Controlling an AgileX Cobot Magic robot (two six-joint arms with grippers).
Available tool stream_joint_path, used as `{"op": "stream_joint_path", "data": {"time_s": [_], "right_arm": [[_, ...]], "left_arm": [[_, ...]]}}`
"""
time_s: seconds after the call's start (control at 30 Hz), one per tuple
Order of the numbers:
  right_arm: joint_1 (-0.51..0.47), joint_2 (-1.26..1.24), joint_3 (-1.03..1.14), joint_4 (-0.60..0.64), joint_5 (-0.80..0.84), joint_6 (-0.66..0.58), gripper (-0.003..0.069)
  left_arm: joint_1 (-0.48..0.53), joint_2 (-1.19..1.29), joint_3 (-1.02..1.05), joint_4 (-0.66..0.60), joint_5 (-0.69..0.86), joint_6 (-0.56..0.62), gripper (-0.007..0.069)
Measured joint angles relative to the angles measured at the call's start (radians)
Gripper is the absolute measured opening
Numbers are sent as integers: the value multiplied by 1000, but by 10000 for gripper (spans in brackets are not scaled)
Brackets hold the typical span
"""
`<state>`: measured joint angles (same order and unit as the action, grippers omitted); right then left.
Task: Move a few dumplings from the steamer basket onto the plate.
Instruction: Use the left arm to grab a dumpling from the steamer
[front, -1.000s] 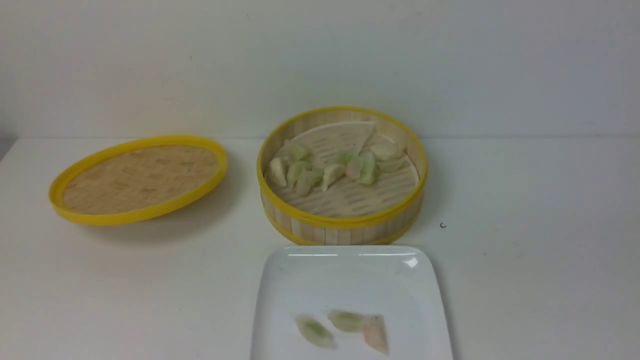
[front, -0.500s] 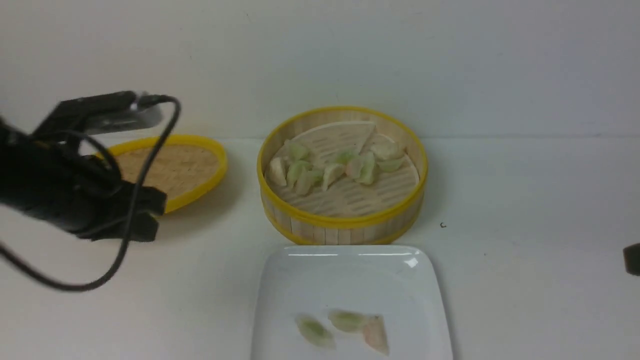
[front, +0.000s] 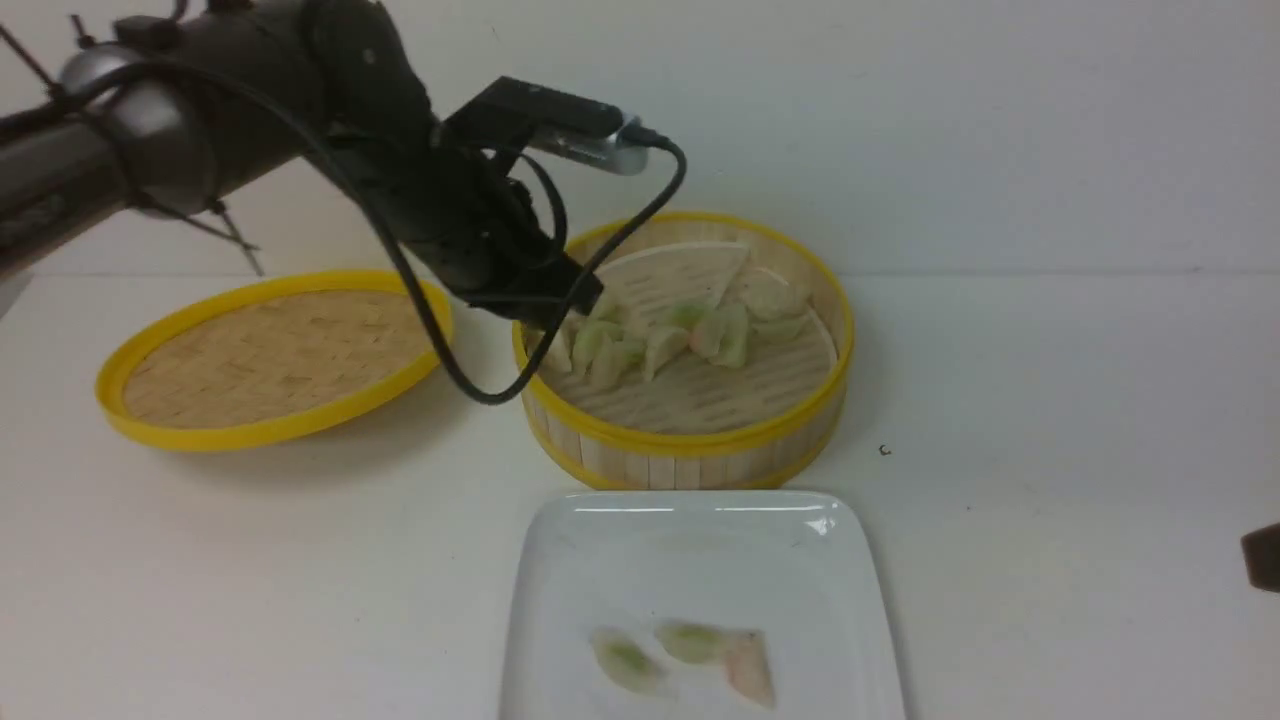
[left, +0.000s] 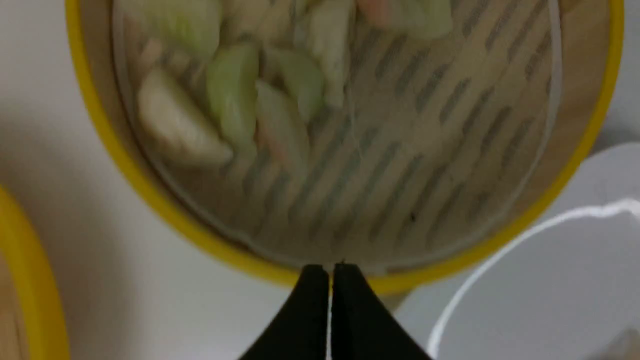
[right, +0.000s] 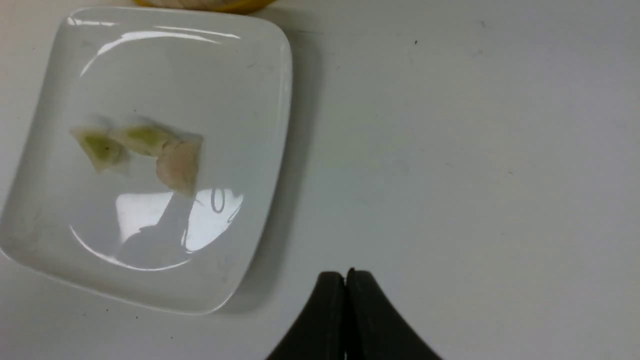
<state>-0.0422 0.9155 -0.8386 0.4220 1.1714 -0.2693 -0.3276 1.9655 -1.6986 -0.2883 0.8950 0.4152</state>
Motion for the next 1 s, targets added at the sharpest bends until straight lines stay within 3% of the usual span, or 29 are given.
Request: {"op": "stream_joint_path", "data": {"time_s": [0.07,0.27,0.3,0.33,0.37,0.47,0.77,1.0], "right_arm": [[0,0,0,4,0,0,-15],[0,0,0,7,0,0,-15],[0,0,0,7,-2,0,-15],[0,0,0,7,-2,0,-15],[0,0,0,7,-10,0,-15],[0,0,0,7,-26,0,-15],[0,0,0,7,-31,0,-15],[0,0,-2,7,-32,0,-15]], "left_arm": [[-8,55,-48,-1,-16,26,11],[-18,216,-176,0,-68,44,183],[-19,254,-193,13,-76,44,279],[-20,254,-193,13,-76,44,279],[-22,276,-198,20,-95,44,356],[-25,294,-198,21,-119,44,426],[-62,303,-199,27,-139,56,447],[-79,345,-202,123,-179,26,447]]}}
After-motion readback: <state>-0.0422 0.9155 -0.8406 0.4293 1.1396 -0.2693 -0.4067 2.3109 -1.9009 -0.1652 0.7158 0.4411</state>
